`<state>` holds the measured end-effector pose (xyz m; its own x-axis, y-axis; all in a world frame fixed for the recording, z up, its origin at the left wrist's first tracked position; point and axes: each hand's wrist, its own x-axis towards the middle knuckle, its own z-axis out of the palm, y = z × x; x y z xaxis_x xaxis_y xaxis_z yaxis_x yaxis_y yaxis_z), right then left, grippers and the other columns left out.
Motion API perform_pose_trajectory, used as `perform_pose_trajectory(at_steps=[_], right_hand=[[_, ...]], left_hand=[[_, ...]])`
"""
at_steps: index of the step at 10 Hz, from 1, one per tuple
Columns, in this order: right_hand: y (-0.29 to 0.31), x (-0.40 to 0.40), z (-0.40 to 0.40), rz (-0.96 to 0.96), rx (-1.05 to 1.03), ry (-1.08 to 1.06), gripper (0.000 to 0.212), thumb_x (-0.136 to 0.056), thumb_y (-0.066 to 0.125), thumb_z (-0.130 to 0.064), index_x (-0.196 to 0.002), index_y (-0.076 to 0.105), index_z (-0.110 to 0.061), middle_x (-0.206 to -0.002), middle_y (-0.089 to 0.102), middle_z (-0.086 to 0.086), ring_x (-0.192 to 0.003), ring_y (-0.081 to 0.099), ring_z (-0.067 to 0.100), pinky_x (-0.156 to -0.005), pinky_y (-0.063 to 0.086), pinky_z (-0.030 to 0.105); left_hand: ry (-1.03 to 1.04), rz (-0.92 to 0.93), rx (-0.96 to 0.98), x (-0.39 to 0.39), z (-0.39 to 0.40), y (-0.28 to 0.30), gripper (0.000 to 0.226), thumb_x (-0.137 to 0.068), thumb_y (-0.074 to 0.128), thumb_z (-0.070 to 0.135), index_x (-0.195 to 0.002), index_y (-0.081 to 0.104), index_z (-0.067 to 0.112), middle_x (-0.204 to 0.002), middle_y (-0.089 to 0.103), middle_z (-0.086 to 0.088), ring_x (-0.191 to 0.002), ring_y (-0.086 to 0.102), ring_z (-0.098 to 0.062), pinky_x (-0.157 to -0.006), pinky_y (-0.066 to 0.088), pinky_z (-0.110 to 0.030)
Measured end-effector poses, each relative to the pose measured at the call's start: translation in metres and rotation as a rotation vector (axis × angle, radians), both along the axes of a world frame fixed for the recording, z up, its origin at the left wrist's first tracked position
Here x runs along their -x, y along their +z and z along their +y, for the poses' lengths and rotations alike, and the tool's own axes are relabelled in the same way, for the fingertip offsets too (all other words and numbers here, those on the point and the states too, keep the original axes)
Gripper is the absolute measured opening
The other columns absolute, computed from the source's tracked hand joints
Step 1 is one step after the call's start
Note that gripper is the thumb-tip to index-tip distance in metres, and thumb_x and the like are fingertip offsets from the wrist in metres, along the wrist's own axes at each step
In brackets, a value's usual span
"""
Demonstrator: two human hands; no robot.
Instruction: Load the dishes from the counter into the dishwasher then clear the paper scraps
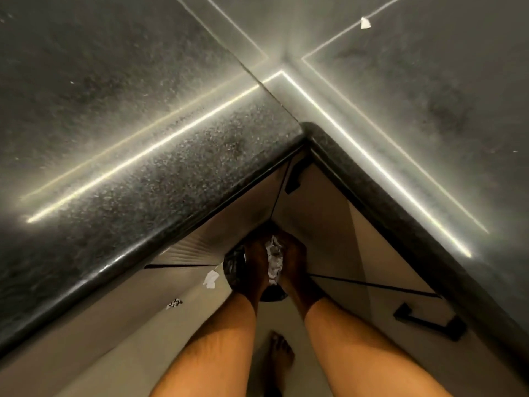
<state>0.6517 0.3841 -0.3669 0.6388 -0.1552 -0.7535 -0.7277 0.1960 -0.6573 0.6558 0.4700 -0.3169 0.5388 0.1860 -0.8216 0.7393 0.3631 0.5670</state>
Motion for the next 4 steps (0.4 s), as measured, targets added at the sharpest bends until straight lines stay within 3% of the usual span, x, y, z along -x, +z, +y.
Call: perform_pose_trajectory(at_steps=[1, 2, 3, 4], right_hand=[[0.014, -0.003, 0.004, -0.033, -0.028, -0.112, 0.037, -0.090, 0.070, -0.040, -0.115, 0.076, -0.013, -0.115, 0.075, 0.006, -0.107, 0.070, 0.029, -0.099, 0.054, 0.047], [0.070, -0.002, -0.004, 0.014, 0.097, 0.055, 0.037, -0.105, 0.052, -0.022, -0.136, 0.059, -0.003, -0.110, 0.063, -0.005, -0.104, 0.059, 0.015, -0.093, 0.045, 0.031], [0.064, -0.001, -0.002, -0.052, 0.165, 0.031, 0.029, -0.106, 0.051, -0.021, -0.129, 0.065, -0.010, -0.113, 0.066, -0.004, -0.112, 0.059, 0.018, -0.103, 0.048, 0.039], [0.066, 0.004, 0.006, -0.155, 0.225, -0.055, 0.018, -0.104, 0.056, -0.019, -0.114, 0.070, -0.023, -0.123, 0.069, 0.004, -0.119, 0.062, 0.026, -0.108, 0.047, 0.048]], left_hand=[[0.011, -0.001, 0.028, -0.002, 0.002, 0.012, 0.029, -0.098, 0.060, 0.042, -0.091, 0.076, 0.019, -0.080, 0.077, 0.002, -0.071, 0.073, -0.012, -0.054, 0.052, -0.020], [-0.079, -0.016, -0.075, 0.003, 0.004, 0.025, 0.029, -0.099, 0.058, 0.040, -0.109, 0.075, 0.019, -0.103, 0.075, -0.003, -0.096, 0.069, -0.024, -0.065, 0.050, -0.028], [-0.197, -0.082, -0.220, 0.003, 0.005, 0.021, 0.029, -0.103, 0.053, 0.018, -0.124, 0.067, 0.004, -0.121, 0.068, -0.012, -0.109, 0.062, -0.028, -0.066, 0.044, -0.012], [-0.360, -0.143, -0.415, 0.009, 0.012, 0.024, 0.030, -0.103, 0.053, 0.013, -0.129, 0.063, 0.003, -0.123, 0.064, -0.010, -0.114, 0.059, -0.026, -0.065, 0.037, -0.001]])
